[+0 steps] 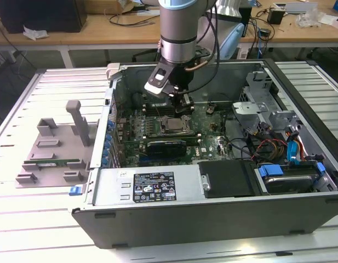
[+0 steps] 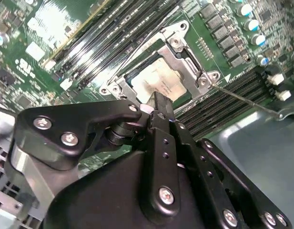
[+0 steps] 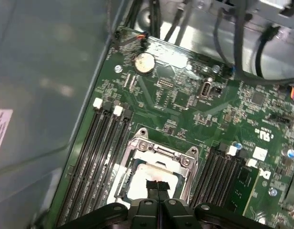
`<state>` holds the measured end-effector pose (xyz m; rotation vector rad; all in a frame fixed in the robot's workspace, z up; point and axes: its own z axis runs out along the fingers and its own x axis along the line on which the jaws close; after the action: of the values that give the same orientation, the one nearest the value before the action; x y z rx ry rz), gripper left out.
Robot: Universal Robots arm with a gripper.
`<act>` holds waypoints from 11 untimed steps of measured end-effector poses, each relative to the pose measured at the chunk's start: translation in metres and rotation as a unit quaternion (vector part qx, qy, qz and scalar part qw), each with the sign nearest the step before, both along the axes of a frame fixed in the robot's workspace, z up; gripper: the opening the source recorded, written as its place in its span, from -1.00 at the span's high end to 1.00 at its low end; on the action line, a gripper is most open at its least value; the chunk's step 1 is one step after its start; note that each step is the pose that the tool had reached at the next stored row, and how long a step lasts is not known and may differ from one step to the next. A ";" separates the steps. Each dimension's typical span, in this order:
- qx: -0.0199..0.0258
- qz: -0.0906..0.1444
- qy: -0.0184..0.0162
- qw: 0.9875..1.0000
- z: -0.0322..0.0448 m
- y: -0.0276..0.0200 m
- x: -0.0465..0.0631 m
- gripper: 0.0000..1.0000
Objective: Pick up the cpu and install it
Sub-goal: 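Close the cpu cover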
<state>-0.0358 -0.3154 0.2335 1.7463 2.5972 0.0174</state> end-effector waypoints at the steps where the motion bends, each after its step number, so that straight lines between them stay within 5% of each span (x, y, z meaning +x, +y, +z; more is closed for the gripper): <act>1: 0.000 0.028 0.000 1.000 0.0000 0.0000 0.000 0.79; 4: 0.000 0.067 0.000 0.998 -0.0001 0.0000 0.000 0.79; 8: -0.001 0.150 0.000 0.989 -0.0003 0.0000 0.000 0.79; 10: -0.001 0.167 0.000 0.986 -0.0003 0.0000 0.000 0.79; 11: -0.002 0.185 0.000 0.983 -0.0004 0.0000 0.000 0.79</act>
<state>-0.0358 -0.3154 0.2331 1.2356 2.8759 0.0160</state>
